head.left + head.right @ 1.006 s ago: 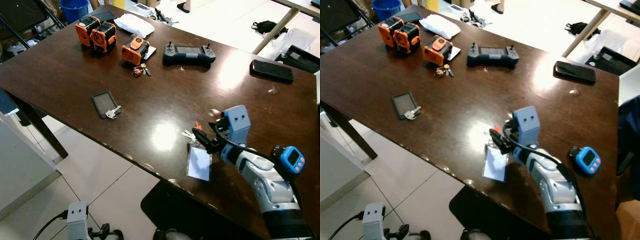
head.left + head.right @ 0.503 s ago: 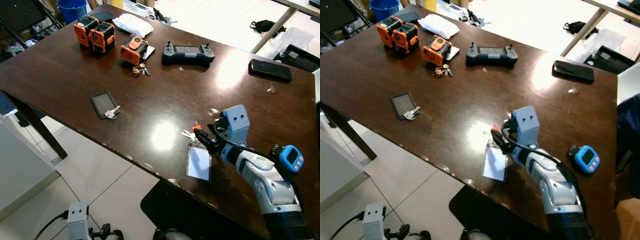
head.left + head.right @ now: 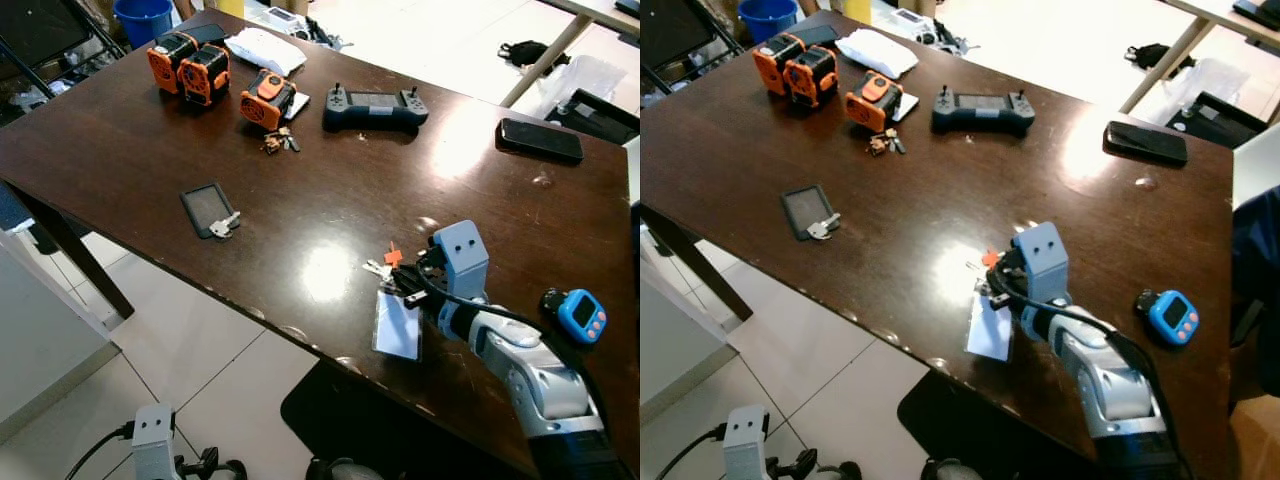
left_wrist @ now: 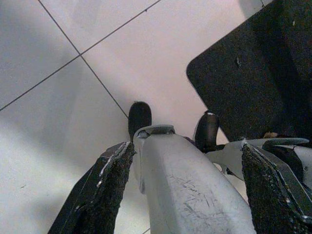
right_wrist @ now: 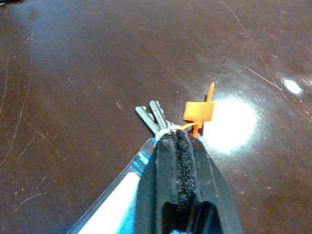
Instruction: Hang keys on a hook
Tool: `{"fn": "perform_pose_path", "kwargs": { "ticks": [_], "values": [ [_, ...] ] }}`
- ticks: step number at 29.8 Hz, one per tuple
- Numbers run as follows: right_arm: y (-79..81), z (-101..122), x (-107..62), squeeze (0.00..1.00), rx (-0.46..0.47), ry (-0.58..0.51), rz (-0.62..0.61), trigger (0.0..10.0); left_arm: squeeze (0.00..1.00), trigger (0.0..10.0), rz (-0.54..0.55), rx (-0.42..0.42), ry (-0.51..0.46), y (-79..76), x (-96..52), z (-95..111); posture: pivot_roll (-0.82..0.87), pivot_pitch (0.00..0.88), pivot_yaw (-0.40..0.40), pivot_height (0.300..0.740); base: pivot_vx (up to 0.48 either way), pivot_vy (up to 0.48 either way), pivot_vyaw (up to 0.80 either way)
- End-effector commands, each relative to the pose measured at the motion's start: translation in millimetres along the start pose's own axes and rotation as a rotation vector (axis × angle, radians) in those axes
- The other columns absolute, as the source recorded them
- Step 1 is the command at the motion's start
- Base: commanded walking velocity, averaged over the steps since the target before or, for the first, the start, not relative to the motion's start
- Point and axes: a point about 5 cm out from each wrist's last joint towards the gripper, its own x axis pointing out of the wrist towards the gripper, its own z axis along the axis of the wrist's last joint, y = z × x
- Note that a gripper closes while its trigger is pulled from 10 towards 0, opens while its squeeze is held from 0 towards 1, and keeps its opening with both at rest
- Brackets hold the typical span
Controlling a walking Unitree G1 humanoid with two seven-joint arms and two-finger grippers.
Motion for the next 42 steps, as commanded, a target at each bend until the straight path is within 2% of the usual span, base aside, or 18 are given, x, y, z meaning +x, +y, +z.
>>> {"fn": "perform_pose_path", "kwargs": {
  "ticks": [1, 4, 5, 8, 9, 10, 11, 13, 14, 22, 23, 26, 27, 31, 32, 33, 42],
  "values": [
    [-0.9, -7.8, -3.6, 0.00, 0.002, 0.040, -0.015, 1.1, 0.00, 10.0, 0.011, -0.005, 0.040, 3.5, -3.5, -11.2, -0.10, 0.115, -0.002, 0.740, 0.000, 0.000, 0.00],
    [-0.9, -7.8, -3.6, 0.00, 0.002, 0.040, -0.015, 1.1, 0.00, 10.0, 0.011, -0.005, 0.040, 3.5, -3.5, -11.2, -0.10, 0.115, -0.002, 0.740, 0.000, 0.000, 0.00],
    [-1.3, -8.4, -4.4, 0.00, 0.002, 0.047, -0.020, 1.8, 0.00, 10.0, 0.011, -0.006, 0.041, 3.8, -3.7, -11.4, -0.10, 0.117, 0.000, 0.740, 0.000, 0.000, 0.00],
    [-1.3, -8.4, -4.4, 0.00, 0.002, 0.047, -0.020, 1.8, 0.00, 10.0, 0.011, -0.006, 0.041, 3.8, -3.7, -11.4, -0.10, 0.117, 0.000, 0.740, 0.000, 0.000, 0.00],
    [-2.0, -8.0, -4.9, 0.00, -0.005, 0.047, -0.028, 4.3, 0.00, 10.0, 0.010, -0.008, 0.040, 3.7, -3.7, -11.3, -0.10, 0.117, 0.001, 0.740, 0.000, 0.000, 0.00],
    [-2.0, -8.0, -4.9, 0.00, -0.005, 0.047, -0.028, 4.3, 0.00, 10.0, 0.010, -0.008, 0.040, 3.7, -3.7, -11.3, -0.10, 0.117, 0.001, 0.740, 0.000, 0.000, 0.00],
    [-1.5, -5.9, -4.8, 0.09, 0.006, 0.029, -0.026, 10.0, 0.00, 10.0, 0.009, -0.007, 0.039, 3.6, -3.6, -11.2, -0.10, 0.117, 0.001, 0.740, 0.000, 0.000, 0.00],
    [-1.0, -4.2, -4.7, 0.09, 0.014, 0.015, -0.022, 10.0, 0.00, 10.0, 0.009, -0.007, 0.039, 3.5, -3.5, -11.1, -0.10, 0.117, 0.001, 0.740, 0.000, 0.000, 0.00],
    [0.7, -3.0, -4.9, 1.00, 0.012, 0.007, -0.009, 10.0, 0.00, 10.0, 0.008, -0.006, 0.039, 3.4, -3.5, -10.9, -0.10, 0.120, 0.001, 0.740, 0.000, 0.000, 0.00],
    [0.7, -3.8, -4.2, 1.00, -0.010, 0.018, -0.029, 10.0, 0.00, 10.0, 0.007, -0.007, 0.038, 3.2, -3.5, -11.1, -0.10, 0.123, -0.001, 0.740, 0.000, 0.000, 0.00],
    [0.6, -4.6, -4.0, 0.31, -0.015, 0.026, -0.034, 10.0, 0.00, 10.0, 0.007, -0.008, 0.039, 3.0, -3.5, -11.5, -0.10, 0.125, -0.002, 0.740, 0.000, 0.000, 0.00],
    [0.8, -5.4, -4.0, 0.31, -0.018, 0.034, -0.034, 10.0, 0.00, 10.0, 0.007, -0.010, 0.040, 2.7, -3.5, -11.9, -0.10, 0.125, -0.003, 0.740, 0.000, 0.000, 0.00],
    [0.1, -8.1, -4.3, 0.00, -0.025, 0.056, -0.042, 10.0, 0.00, 10.0, 0.007, -0.014, 0.040, 2.1, -3.6, -12.7, -0.10, 0.127, -0.003, 0.740, 0.000, 0.000, 0.00],
    [-0.3, -9.2, -4.3, 0.00, -0.026, 0.065, -0.045, 10.0, 0.00, 10.0, 0.008, -0.016, 0.040, 1.9, -3.6, -13.1, -0.10, 0.127, -0.003, 0.740, 0.000, 0.000, 0.00],
    [-0.2, -9.3, -3.9, 0.00, -0.025, 0.065, -0.044, 4.7, 0.00, 10.0, 0.008, -0.017, 0.040, 1.9, -3.6, -13.2, -0.10, 0.128, -0.004, 0.740, 0.000, 0.000, 0.00],
    [-0.3, -9.1, -3.7, 0.00, -0.025, 0.063, -0.046, 0.0, 0.00, 10.0, 0.008, -0.018, 0.040, 2.0, -3.7, -13.2, -0.10, 0.128, -0.004, 0.740, 0.000, 0.000, 0.00],
    [-0.5, -9.2, -3.3, 0.00, -0.026, 0.063, -0.053, 0.0, 0.00, 10.0, 0.009, -0.022, 0.038, 2.0, -3.6, -12.9, -0.10, 0.129, -0.004, 0.740, 0.000, 0.000, 0.00]
  ]
}}
